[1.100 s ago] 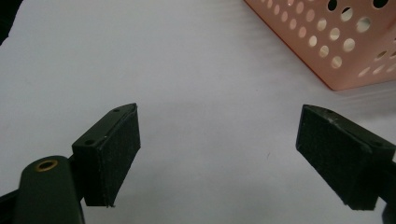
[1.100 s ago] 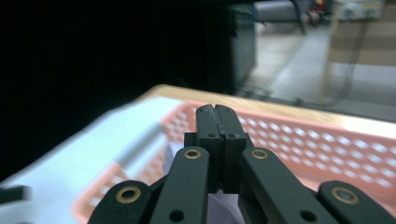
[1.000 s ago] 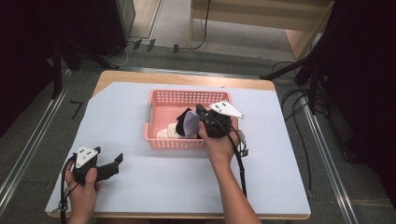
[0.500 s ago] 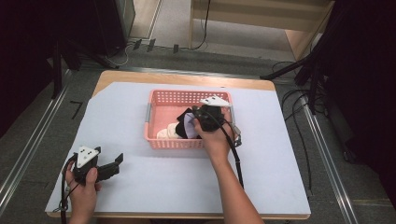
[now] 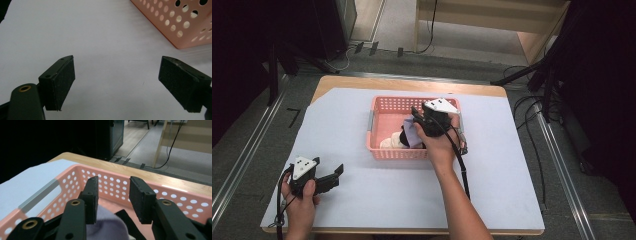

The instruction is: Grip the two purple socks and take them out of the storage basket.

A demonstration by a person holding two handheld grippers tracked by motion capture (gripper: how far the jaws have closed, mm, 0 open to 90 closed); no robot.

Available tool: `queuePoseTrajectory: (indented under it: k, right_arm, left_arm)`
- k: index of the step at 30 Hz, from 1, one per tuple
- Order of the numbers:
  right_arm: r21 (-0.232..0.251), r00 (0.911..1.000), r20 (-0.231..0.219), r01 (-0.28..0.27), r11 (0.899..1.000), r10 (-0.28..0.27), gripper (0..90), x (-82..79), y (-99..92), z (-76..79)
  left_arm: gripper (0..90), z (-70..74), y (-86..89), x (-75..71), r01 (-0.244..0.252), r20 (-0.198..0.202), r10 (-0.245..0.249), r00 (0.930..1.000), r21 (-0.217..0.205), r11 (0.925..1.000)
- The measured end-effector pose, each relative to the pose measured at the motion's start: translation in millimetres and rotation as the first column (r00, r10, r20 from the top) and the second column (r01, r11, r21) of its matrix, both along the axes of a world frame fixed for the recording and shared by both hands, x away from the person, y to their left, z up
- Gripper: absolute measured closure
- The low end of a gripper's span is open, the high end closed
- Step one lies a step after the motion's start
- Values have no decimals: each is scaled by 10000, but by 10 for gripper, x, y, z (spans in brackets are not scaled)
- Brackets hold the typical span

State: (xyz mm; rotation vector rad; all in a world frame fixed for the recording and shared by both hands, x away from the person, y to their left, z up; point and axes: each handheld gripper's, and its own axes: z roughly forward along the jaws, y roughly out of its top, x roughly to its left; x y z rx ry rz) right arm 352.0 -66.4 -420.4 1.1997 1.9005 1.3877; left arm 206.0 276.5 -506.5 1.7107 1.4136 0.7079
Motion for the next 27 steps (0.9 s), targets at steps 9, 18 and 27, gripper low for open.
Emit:
queuePoseTrajectory:
  k: [9,18,27]
  right_arm:
    - [264,9967,-792,-136,9996,156,483,-239,-260,-69]
    - [21,9630,-2690,-140,9999,141,872,-153,-305,-304]
    - [164,9809,-1532,-1188,9928,1199,773,65,53,-120]
  left_arm:
    - [146,2,-7,-4,-37,19,37,10000,102,9999]
    - [146,0,-9,-2,-54,50,53,10000,72,10000]
    - [146,0,0,-5,-24,57,24,10000,10,10000]
